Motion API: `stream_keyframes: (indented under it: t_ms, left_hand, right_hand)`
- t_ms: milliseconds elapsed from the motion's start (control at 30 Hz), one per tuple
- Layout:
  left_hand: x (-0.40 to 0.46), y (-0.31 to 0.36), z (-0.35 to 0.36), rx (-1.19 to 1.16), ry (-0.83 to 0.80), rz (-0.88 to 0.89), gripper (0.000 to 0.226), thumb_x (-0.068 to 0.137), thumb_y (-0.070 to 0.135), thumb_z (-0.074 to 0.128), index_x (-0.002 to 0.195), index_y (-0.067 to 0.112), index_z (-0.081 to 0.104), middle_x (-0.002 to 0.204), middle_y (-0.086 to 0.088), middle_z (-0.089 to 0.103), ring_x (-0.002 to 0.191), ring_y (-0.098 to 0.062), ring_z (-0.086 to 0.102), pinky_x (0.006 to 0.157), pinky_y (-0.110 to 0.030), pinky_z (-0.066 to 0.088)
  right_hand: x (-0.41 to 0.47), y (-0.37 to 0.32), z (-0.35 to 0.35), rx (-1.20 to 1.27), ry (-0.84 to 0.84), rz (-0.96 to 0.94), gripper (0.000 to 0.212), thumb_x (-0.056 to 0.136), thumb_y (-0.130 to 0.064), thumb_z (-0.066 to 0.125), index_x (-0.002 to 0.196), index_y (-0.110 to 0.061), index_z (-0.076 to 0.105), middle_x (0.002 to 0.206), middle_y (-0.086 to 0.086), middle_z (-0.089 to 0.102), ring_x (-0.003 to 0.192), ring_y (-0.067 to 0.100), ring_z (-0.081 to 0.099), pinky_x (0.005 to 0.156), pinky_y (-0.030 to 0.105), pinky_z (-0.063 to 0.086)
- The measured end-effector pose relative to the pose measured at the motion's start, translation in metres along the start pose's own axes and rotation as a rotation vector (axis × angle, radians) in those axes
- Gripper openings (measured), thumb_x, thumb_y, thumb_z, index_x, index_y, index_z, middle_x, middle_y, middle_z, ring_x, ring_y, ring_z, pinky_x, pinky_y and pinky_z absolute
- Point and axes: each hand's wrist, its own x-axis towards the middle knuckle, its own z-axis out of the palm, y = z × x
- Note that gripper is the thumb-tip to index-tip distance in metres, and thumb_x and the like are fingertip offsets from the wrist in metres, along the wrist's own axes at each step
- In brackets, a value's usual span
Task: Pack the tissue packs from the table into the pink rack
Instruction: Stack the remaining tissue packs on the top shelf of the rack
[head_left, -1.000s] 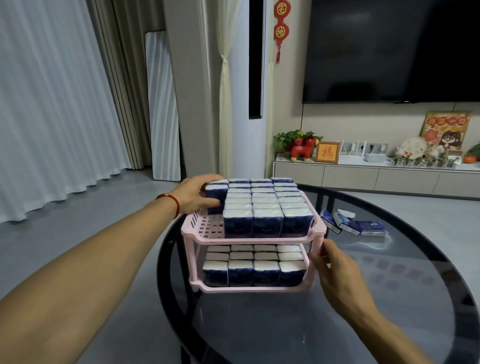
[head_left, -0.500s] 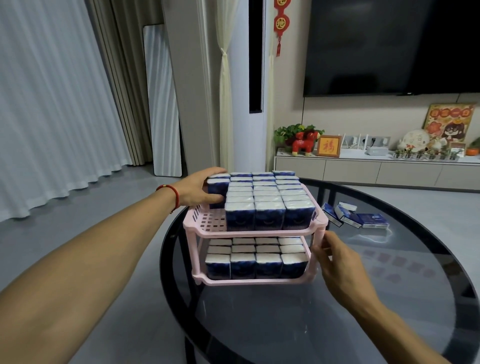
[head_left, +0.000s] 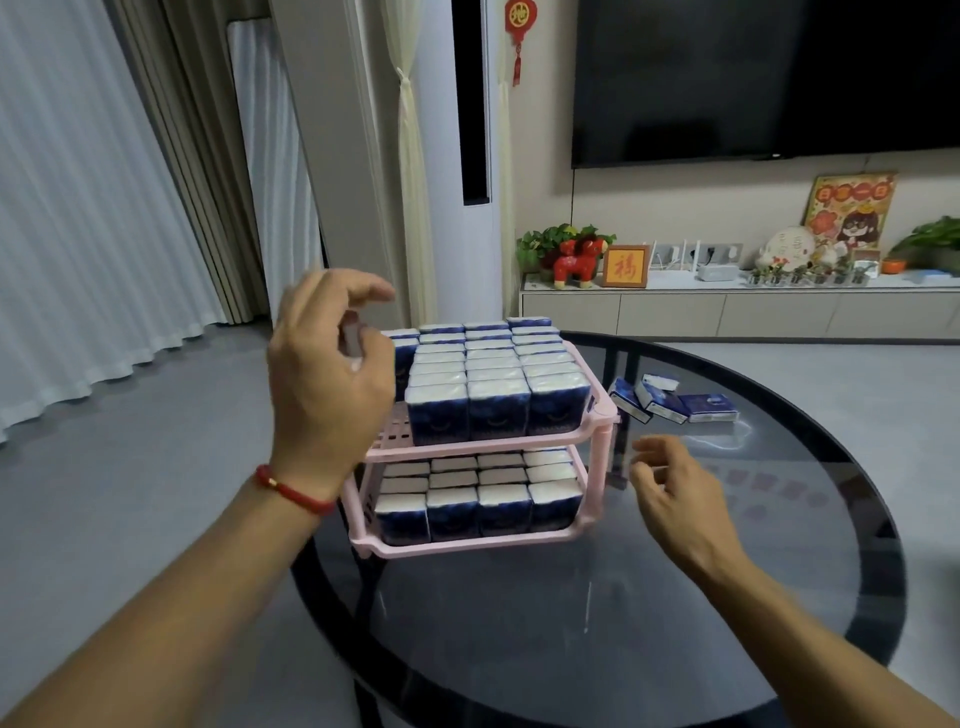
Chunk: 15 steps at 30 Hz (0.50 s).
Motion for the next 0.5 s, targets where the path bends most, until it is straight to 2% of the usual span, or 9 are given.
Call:
stream_keyframes:
  t_ms: [67, 133, 233, 300, 367, 433, 500]
  left_hand:
    - [-0.035, 0.050, 0.007, -0.155, -0.059, 0.120, 0.023, 0.080, -0.015, 0.057, 0.092, 0.001, 0.067, 0.097, -0.005, 0.063, 0.093, -0.023, 0.059, 0.085, -0.026, 0.049]
    - [-0.079, 0.084, 0.032, -0.330, -0.322, 0.163, 0.025, 0.074, -0.015, 0.061, 0.090, 0.003, 0.068, 0.097, -0.006, 0.064, 0.095, -0.023, 0.059, 0.087, -0.033, 0.049]
    - [-0.135, 0.098, 0.086, -0.504, -0.856, 0.054, 0.034, 0.080, -0.001, 0.062, 0.111, 0.013, 0.068, 0.117, 0.001, 0.060, 0.113, -0.017, 0.053, 0.102, -0.033, 0.043]
    - [-0.161, 0.094, 0.121, -0.493, -1.044, 0.008, 0.037, 0.088, 0.010, 0.059, 0.124, 0.019, 0.065, 0.128, 0.004, 0.056, 0.122, -0.014, 0.049, 0.110, -0.030, 0.036]
    - [-0.178, 0.090, 0.144, -0.432, -1.095, -0.063, 0.036, 0.092, 0.017, 0.055, 0.127, 0.022, 0.063, 0.129, 0.005, 0.057, 0.122, -0.014, 0.048, 0.111, -0.035, 0.036]
    - [-0.191, 0.089, 0.156, -0.353, -1.065, -0.110, 0.032, 0.093, 0.021, 0.052, 0.123, 0.024, 0.064, 0.125, 0.008, 0.058, 0.119, -0.013, 0.048, 0.109, -0.037, 0.036]
    - [-0.199, 0.091, 0.160, -0.286, -1.021, -0.081, 0.032, 0.093, 0.028, 0.048, 0.120, 0.027, 0.063, 0.121, 0.011, 0.057, 0.116, -0.011, 0.047, 0.107, -0.033, 0.034]
  right_hand:
    - [0.012, 0.021, -0.003, -0.080, -0.005, 0.098, 0.035, 0.101, -0.016, 0.057, 0.135, -0.010, 0.053, 0.126, 0.010, 0.063, 0.104, 0.021, 0.063, 0.095, 0.039, 0.055]
    - [0.025, 0.045, -0.006, -0.175, -0.033, 0.190, 0.047, 0.099, -0.018, 0.060, 0.143, -0.010, 0.048, 0.139, 0.014, 0.057, 0.120, 0.027, 0.059, 0.105, 0.046, 0.050]
    - [0.046, 0.074, -0.010, -0.204, -0.056, 0.287, 0.062, 0.095, -0.020, 0.063, 0.151, -0.012, 0.039, 0.145, 0.019, 0.052, 0.131, 0.035, 0.052, 0.110, 0.052, 0.044]
    - [0.062, 0.080, -0.011, -0.193, -0.046, 0.272, 0.068, 0.093, -0.016, 0.063, 0.155, -0.013, 0.036, 0.144, 0.020, 0.053, 0.127, 0.037, 0.056, 0.110, 0.051, 0.045]
    - [0.080, 0.083, -0.009, -0.229, -0.042, 0.200, 0.073, 0.092, -0.014, 0.064, 0.157, -0.015, 0.031, 0.154, 0.015, 0.044, 0.132, 0.035, 0.052, 0.113, 0.049, 0.042]
    - [0.100, 0.085, -0.005, -0.313, -0.063, 0.145, 0.077, 0.094, -0.016, 0.063, 0.160, -0.021, 0.023, 0.165, 0.007, 0.029, 0.143, 0.032, 0.042, 0.116, 0.050, 0.039]
    - [0.119, 0.089, 0.001, -0.406, -0.081, 0.144, 0.079, 0.098, -0.025, 0.060, 0.162, -0.028, 0.014, 0.170, -0.001, 0.014, 0.143, 0.032, 0.043, 0.111, 0.052, 0.044]
